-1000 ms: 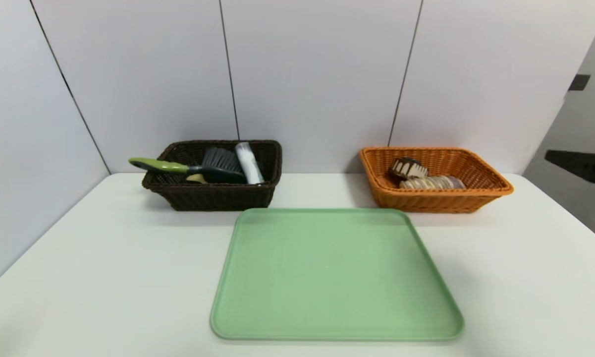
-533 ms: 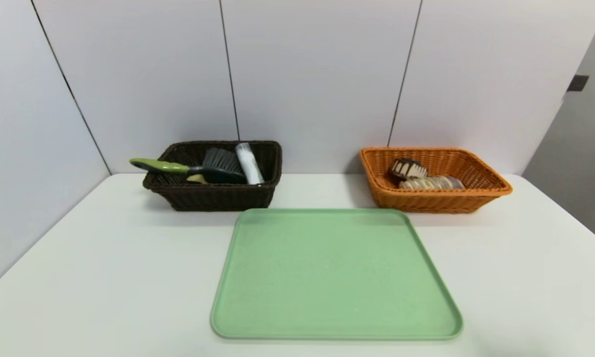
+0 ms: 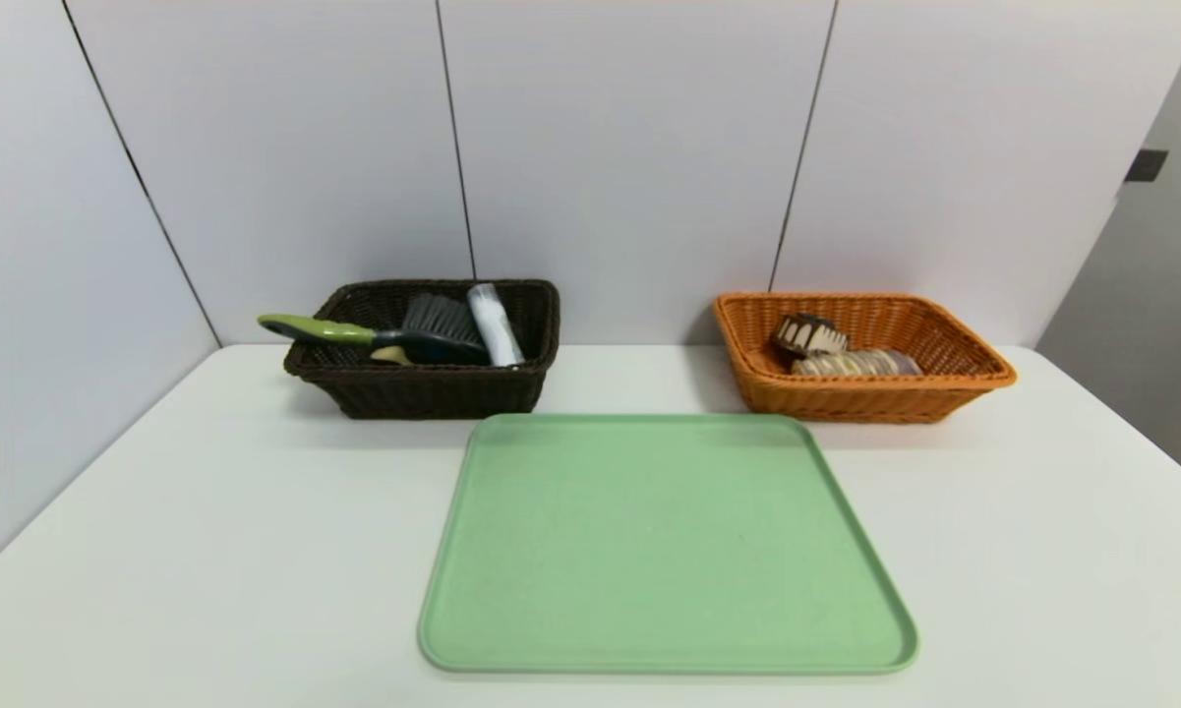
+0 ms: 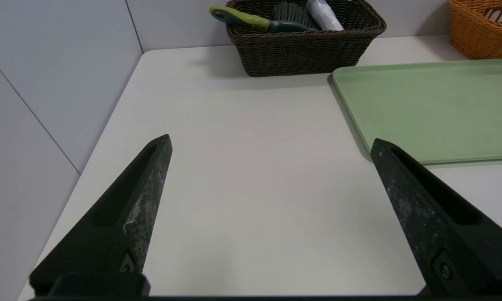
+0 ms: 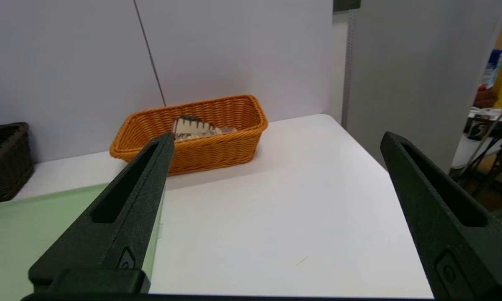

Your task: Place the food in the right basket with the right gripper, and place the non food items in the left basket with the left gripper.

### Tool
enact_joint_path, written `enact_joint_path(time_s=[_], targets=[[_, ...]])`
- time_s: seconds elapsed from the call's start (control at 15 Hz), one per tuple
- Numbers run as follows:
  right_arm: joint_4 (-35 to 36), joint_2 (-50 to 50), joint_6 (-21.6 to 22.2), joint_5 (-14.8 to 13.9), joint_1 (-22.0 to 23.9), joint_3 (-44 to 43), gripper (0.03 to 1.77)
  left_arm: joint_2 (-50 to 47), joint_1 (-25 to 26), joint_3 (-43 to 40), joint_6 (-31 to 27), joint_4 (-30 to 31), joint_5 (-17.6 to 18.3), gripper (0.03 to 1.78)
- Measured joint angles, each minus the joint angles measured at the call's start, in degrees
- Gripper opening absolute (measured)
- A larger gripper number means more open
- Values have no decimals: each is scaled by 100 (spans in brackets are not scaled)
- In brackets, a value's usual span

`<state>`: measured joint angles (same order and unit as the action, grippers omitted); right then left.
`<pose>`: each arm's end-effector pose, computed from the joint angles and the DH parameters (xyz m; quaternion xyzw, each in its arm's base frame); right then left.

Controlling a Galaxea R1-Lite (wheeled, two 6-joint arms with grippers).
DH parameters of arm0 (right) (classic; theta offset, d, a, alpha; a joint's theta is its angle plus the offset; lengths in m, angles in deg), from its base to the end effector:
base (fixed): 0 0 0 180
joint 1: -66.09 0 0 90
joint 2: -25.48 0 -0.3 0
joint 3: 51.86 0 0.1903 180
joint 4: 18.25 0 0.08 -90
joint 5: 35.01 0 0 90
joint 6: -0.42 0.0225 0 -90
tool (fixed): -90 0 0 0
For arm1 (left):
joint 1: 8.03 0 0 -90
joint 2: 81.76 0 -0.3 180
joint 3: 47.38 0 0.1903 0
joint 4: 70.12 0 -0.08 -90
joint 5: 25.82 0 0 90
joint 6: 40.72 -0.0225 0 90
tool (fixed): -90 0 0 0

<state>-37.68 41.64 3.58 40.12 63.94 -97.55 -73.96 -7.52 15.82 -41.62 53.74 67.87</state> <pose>-0.0222 -0.0066 0.1951 0.0403 -0.0901 -0.1079 0.9893 -0.0867 -0.0022 0.1960 0.0076 0.0062 -0.0278 0.9996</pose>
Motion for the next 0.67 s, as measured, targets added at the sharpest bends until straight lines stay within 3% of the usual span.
enact_joint_path(time_s=[0.13, 0.33, 0.53, 0.67], targets=[[-9, -177, -79, 451, 299, 90, 170, -56, 0, -89, -17, -5, 2, 169], [22, -417, -171, 696, 346, 301, 170, -325, -7, -367, -254, 13, -11, 169], [-41, -898, -657, 1119, 288, 524, 170, -642, -44, -866, -358, 251, -183, 169], [66, -1289, -1118, 1257, 272, 852, 170, -729, -51, -1169, -419, 397, -207, 169]])
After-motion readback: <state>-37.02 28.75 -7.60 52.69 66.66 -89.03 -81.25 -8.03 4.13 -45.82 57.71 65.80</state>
